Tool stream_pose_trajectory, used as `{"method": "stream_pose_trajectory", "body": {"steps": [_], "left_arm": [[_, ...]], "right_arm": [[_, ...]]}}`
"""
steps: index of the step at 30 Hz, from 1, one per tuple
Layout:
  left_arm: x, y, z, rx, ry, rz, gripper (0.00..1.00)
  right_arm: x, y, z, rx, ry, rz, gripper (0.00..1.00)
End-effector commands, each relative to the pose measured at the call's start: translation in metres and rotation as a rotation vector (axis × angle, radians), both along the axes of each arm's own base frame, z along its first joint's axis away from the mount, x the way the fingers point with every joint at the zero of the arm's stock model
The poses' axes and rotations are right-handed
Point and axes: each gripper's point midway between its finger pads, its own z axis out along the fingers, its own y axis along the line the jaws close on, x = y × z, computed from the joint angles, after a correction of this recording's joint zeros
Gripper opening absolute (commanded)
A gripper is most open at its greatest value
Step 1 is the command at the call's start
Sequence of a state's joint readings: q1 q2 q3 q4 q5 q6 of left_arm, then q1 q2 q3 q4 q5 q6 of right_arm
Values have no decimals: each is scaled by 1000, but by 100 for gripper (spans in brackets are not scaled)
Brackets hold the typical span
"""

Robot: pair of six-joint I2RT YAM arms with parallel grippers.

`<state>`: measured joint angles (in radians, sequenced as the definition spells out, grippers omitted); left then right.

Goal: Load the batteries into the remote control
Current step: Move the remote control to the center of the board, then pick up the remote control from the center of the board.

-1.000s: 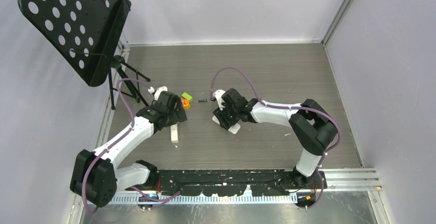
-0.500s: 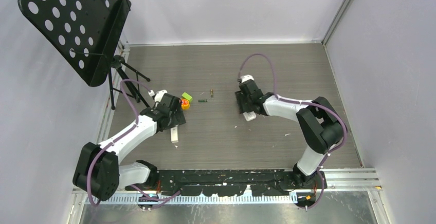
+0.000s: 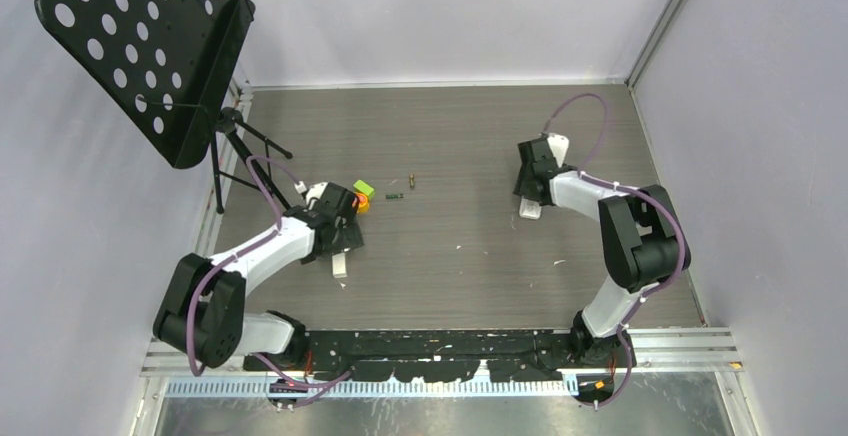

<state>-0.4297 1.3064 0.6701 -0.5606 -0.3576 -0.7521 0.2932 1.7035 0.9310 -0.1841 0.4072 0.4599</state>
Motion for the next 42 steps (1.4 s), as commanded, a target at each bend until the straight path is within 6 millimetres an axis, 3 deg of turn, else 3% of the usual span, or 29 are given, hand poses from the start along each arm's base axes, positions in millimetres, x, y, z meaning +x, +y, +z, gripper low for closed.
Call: {"method": "stream_pose_trajectory", "body": {"steps": [1, 5, 9, 13, 19, 23, 25, 28, 32, 36, 39, 42], "left_arm": [[0, -4, -5, -26, 27, 38, 97], [-1, -7, -13, -39, 54, 42, 93], [0, -14, -20, -58, 78, 34, 79], [1, -14, -22, -54, 89, 32, 52], [6, -15, -5, -61, 48, 9, 1], [13, -34, 19, -157, -15, -76, 0], [20, -55, 36, -258, -71, -151, 0], [24, -95, 66, -453, -153, -305, 0], [27, -139, 110, -670, -245, -474, 0], [32, -176, 160, -853, -368, -626, 0], [38, -196, 200, -956, -446, -708, 0], [42, -206, 226, -1033, -494, -742, 0]], "right_arm": [[4, -28, 11, 75, -59, -151, 45], [3, -32, 7, 107, -47, -177, 63], [0, -31, 11, 131, -60, -191, 78], [-1, -31, 28, 144, -96, -192, 82], [-3, -21, 61, 209, -149, -159, 84], [-6, -2, 80, 302, -183, -83, 84], [-7, 21, 92, 406, -210, 20, 84], [-17, 74, 117, 622, -246, 229, 84], [-50, 160, 159, 869, -296, 539, 86], [-90, 231, 192, 1011, -335, 731, 87], [-105, 260, 217, 1142, -396, 777, 87], [-107, 269, 224, 1235, -418, 751, 86]]}}
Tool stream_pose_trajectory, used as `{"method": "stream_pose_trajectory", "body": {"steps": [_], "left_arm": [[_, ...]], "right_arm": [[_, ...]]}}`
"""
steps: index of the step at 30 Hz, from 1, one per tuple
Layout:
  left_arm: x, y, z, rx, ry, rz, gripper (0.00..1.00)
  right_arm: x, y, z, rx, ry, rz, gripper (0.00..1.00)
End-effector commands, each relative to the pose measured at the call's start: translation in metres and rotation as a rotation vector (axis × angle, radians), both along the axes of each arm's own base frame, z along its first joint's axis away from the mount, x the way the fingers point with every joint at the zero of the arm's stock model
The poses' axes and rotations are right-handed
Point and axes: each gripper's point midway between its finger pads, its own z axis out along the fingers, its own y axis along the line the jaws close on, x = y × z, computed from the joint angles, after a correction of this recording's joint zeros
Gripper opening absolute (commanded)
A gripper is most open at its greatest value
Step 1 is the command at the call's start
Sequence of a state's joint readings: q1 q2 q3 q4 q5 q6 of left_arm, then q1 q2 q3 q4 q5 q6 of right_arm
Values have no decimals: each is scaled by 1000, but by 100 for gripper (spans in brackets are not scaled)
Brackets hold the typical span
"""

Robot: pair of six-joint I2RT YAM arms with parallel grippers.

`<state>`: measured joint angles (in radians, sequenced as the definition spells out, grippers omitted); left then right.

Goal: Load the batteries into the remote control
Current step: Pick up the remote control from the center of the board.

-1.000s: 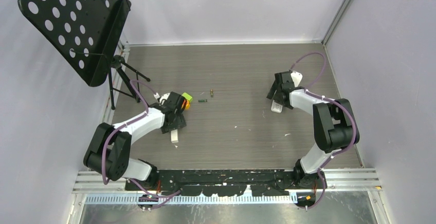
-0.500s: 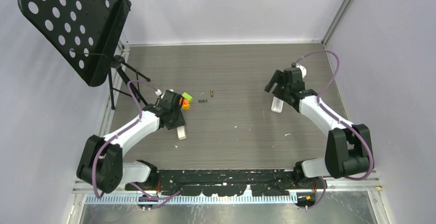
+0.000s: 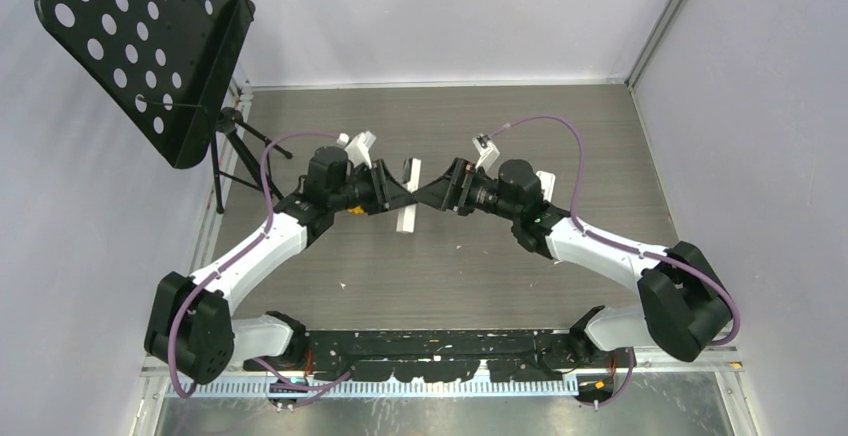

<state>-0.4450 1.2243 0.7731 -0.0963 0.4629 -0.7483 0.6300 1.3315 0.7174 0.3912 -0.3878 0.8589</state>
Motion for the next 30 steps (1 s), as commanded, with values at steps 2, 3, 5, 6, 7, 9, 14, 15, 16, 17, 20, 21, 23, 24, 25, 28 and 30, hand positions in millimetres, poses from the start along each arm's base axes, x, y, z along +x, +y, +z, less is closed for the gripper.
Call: {"method": "stream_pose_trajectory", "body": {"steps": [2, 3, 5, 6, 7, 9, 14, 15, 16, 17, 20, 21, 23, 24, 25, 28, 30], "left_arm": [[9, -38, 98, -275, -213, -151, 0], [10, -40, 105, -296, -216, -156, 0], [10, -42, 113, -328, -213, -157, 0], [11, -44, 117, -347, -213, -157, 0], [11, -45, 121, -370, -210, -157, 0], [10, -48, 129, -421, -205, -171, 0], [9, -53, 137, -505, -190, -187, 0], [9, -53, 138, -512, -193, -188, 0], [9, -53, 139, -518, -199, -184, 0], [10, -52, 140, -520, -201, -180, 0], [10, -52, 143, -525, -206, -175, 0], [10, -52, 144, -528, -206, -177, 0], [8, -53, 146, -535, -206, -187, 0], [7, -53, 147, -539, -205, -191, 0], [6, -53, 148, -541, -209, -196, 0], [4, -52, 149, -536, -221, -209, 0], [2, -52, 148, -518, -228, -219, 0]], "right_arm": [[3, 14, 51, 275, -59, -7, 87], [2, 15, 52, 289, -59, 0, 87], [0, 17, 54, 305, -60, 16, 85], [-2, 18, 56, 312, -65, 28, 84], [-4, 19, 57, 320, -73, 38, 82], [-9, 19, 63, 341, -93, 58, 78], [-21, 23, 79, 388, -144, 130, 62], [-24, 24, 82, 401, -153, 149, 60], [-27, 24, 85, 417, -166, 167, 59], [-31, 24, 87, 431, -175, 184, 59], [-40, 24, 91, 472, -201, 236, 59], [-43, 25, 92, 481, -206, 252, 60], [-45, 27, 93, 489, -208, 278, 62], [-45, 27, 92, 489, -206, 284, 62], [-44, 28, 91, 488, -202, 281, 59], [-42, 29, 89, 480, -202, 277, 46], [-41, 29, 87, 467, -205, 274, 37]]}}
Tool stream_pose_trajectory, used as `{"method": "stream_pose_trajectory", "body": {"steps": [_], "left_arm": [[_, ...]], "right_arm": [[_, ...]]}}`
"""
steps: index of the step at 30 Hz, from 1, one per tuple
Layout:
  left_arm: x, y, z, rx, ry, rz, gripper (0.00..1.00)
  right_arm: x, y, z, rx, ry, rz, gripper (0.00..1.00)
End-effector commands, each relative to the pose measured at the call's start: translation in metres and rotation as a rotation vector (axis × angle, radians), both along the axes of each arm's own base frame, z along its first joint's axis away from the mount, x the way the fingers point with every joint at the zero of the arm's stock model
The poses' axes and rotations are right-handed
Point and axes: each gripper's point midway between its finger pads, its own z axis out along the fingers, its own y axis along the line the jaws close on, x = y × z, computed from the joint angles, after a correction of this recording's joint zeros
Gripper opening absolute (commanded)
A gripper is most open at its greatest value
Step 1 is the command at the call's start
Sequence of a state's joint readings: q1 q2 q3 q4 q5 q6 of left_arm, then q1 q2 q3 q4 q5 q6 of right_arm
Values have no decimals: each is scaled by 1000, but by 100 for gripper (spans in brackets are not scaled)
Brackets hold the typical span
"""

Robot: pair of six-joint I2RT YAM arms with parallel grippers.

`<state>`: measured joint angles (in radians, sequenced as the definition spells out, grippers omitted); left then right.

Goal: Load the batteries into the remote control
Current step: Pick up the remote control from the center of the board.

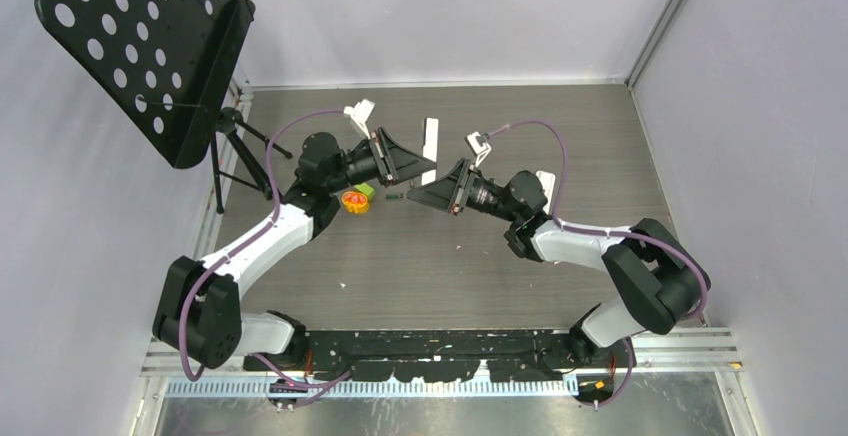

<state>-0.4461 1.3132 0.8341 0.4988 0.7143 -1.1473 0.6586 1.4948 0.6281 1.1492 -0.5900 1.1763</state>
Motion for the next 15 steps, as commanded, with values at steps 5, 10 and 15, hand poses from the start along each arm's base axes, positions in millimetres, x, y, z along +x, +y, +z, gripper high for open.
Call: {"method": "stream_pose_trajectory", "body": {"steps": [5, 10, 15], "left_arm": [[-20, 1, 13, 42, -129, -95, 8], [-28, 8, -2, 161, -166, -143, 70], [-41, 14, -9, 248, -180, -232, 82]], "right_arm": [[-6, -4, 7, -51, -127, 18, 13], [-27, -12, -22, -268, -225, 156, 0], [-52, -31, -49, -481, -291, 282, 0]]}}
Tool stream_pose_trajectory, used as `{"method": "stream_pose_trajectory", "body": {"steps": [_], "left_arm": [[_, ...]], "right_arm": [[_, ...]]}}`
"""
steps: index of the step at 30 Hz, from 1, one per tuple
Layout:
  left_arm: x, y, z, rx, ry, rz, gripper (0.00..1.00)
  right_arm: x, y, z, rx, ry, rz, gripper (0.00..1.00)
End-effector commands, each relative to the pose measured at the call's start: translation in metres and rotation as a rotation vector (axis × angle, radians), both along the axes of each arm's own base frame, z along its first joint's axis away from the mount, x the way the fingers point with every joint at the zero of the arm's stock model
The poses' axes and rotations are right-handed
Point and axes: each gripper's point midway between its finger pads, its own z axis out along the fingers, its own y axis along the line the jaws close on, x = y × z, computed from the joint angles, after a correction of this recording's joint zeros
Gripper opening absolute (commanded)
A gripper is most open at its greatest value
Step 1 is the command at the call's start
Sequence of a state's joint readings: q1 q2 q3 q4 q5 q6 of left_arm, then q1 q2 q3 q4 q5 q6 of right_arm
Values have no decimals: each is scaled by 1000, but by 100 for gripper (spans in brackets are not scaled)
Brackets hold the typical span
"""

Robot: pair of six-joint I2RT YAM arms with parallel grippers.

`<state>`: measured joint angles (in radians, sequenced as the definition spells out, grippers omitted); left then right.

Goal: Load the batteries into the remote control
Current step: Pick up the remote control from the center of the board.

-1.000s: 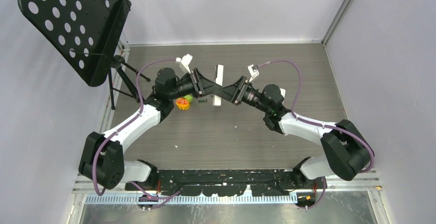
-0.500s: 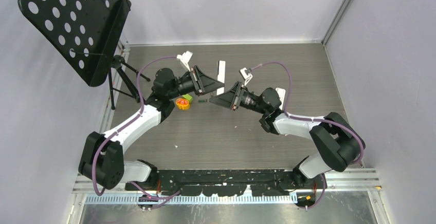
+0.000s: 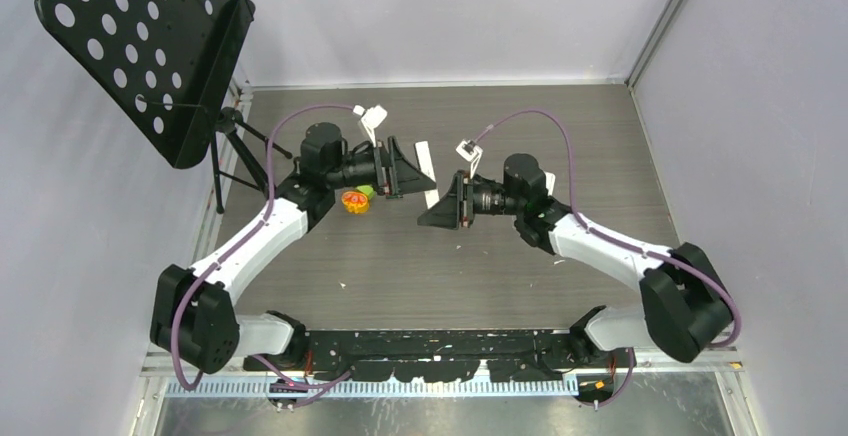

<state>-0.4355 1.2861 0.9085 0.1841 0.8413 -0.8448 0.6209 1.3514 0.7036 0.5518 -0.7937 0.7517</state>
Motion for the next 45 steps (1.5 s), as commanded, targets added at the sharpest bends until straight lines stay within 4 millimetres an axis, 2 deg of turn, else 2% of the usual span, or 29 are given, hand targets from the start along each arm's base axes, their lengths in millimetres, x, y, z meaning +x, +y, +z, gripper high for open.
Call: {"method": "stream_pose_trajectory", "body": {"steps": [1, 5, 7, 13, 18, 21, 27, 34, 39, 45], "left_arm": [[-21, 7, 15, 67, -86, -122, 83], [-48, 9, 19, 44, -82, -266, 84], [-54, 13, 15, 66, -77, -279, 83], [-80, 23, 17, 86, -94, -340, 71], [-83, 27, 16, 108, -74, -322, 69], [-79, 27, 7, 132, -42, -307, 69], [-76, 28, -7, 171, -4, -301, 74], [-76, 18, 8, 55, 0, -322, 70], [-80, 18, 2, 48, 31, -332, 57], [-84, 19, 4, 42, 25, -343, 59]], "right_arm": [[-35, -20, -6, -166, -156, 192, 0], [-51, -30, -10, -221, -154, 259, 0], [-59, -35, -14, -238, -148, 286, 0], [-71, -39, -16, -247, -157, 336, 0], [-77, -35, -17, -246, -164, 373, 0], [-81, -32, -15, -237, -170, 401, 0], [-86, -30, -3, -207, -208, 406, 0], [-91, -22, -11, -222, -181, 442, 0], [-88, -18, -9, -217, -193, 434, 0], [-82, -16, -7, -221, -213, 395, 0]]}}
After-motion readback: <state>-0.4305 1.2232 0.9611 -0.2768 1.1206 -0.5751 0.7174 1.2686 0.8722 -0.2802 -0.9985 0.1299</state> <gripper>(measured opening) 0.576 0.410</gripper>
